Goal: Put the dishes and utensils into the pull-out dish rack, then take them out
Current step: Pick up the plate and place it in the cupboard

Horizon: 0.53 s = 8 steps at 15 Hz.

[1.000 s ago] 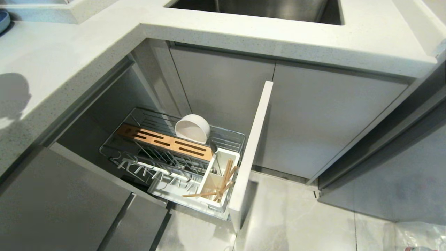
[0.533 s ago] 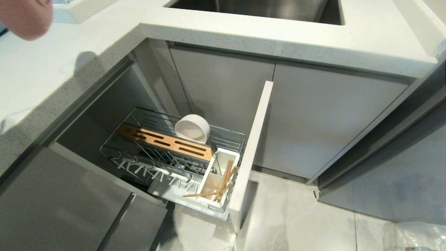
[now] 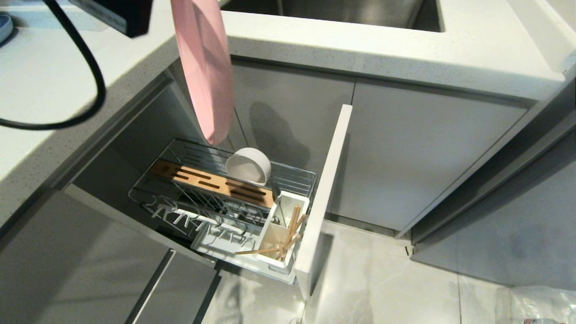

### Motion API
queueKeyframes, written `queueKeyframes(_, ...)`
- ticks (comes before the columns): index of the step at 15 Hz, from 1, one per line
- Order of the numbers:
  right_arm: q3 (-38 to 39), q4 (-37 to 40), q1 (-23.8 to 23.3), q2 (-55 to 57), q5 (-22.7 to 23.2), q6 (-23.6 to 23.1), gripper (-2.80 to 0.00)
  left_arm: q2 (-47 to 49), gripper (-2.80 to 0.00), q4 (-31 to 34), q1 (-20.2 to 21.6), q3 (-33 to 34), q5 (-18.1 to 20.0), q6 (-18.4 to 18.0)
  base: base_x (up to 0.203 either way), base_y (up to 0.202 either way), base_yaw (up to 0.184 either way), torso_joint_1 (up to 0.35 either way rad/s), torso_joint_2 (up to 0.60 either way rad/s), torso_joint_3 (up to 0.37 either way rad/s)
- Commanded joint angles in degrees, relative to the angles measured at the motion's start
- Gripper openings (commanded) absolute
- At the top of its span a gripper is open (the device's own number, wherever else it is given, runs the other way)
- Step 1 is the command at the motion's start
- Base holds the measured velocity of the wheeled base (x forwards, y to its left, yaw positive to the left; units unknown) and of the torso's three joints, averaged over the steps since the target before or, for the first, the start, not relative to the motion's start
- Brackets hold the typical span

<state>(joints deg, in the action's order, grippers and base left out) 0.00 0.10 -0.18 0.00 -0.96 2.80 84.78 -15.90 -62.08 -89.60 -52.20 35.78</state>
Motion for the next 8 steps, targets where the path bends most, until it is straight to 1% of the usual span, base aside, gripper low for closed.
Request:
queueKeyframes(1,0.09,-0.01,0.01,0.00,0.00,0.01,-2.80,1.45,-2.80,-5.17,1.11,7.42,-0.57,0.44,0.000,0.000,0.000,0.000,0.00,0.000)
queueKeyframes(3,0.09,-0.01,0.01,0.00,0.00,0.01,-2.80,1.54,-2.80,-15.44,1.99,15.88,-1.46,0.56,0.000,0.000,0.000,0.000,0.00,0.000)
queueKeyframes(6,0.09,-0.01,0.01,0.00,0.00,0.01,-2.80,1.14,-2.80,-28.96,2.75,28.05,-2.99,0.31,0.000,0.000,0.000,0.000,0.00,0.000)
queueKeyframes(8,0.09,-0.01,0.01,0.00,0.00,0.01,-2.80,1.04,-2.80,-38.07,5.05,34.79,-3.52,-0.15,0.000,0.000,0.000,0.000,0.00,0.000)
